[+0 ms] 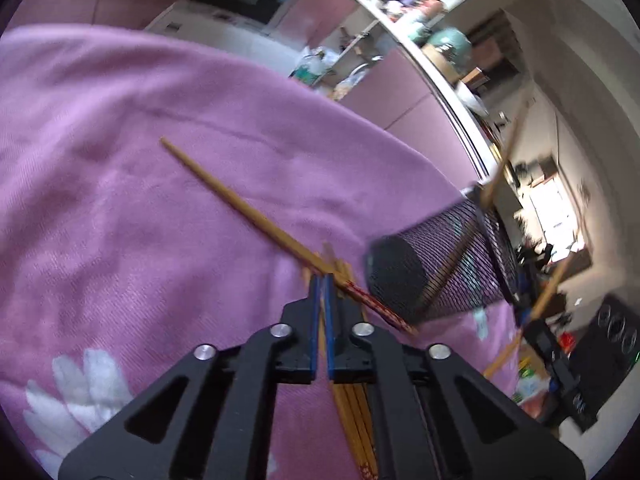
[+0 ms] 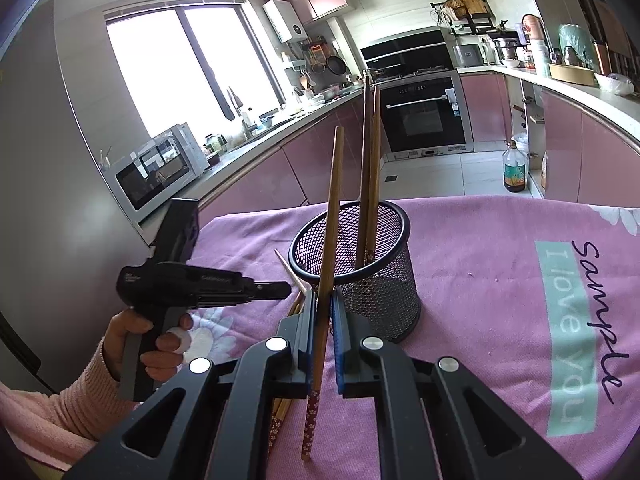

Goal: Organize utensils

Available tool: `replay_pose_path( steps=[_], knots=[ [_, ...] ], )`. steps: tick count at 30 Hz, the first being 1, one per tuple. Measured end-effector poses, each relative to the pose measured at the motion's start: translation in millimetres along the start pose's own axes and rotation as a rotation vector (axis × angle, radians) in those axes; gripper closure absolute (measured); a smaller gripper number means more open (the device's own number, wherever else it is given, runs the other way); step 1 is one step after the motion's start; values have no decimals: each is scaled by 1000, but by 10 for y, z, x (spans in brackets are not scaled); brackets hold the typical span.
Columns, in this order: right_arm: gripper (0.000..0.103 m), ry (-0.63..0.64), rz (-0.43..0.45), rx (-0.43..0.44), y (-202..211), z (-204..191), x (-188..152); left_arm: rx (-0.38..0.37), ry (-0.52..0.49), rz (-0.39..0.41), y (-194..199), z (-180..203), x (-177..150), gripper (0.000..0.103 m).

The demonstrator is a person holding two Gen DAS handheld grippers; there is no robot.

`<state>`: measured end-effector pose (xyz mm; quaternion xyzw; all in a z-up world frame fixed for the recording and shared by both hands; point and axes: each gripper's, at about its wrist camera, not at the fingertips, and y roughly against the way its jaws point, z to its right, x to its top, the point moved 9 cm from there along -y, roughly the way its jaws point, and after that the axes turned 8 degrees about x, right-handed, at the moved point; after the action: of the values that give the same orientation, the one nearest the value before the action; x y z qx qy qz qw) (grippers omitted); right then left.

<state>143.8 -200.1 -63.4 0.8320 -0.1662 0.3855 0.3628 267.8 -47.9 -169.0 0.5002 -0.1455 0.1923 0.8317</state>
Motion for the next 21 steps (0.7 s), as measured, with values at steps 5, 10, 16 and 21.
replay_pose_path(
  steps=[5, 10, 16, 21],
  knots=[
    [96, -3, 1, -3, -1, 1, -3, 14, -197, 73, 84, 444, 88, 98],
    [96, -5, 0, -1, 6, 0, -5, 86, -334, 26, -168, 597, 70, 96],
    [96, -18, -2, -5, 17, 51, -30, 89, -473, -23, -219, 723, -165, 96],
    [96, -30, -12, 1, -34, 61, -55, 54, -504, -57, -111, 694, -332, 96]
  ],
)
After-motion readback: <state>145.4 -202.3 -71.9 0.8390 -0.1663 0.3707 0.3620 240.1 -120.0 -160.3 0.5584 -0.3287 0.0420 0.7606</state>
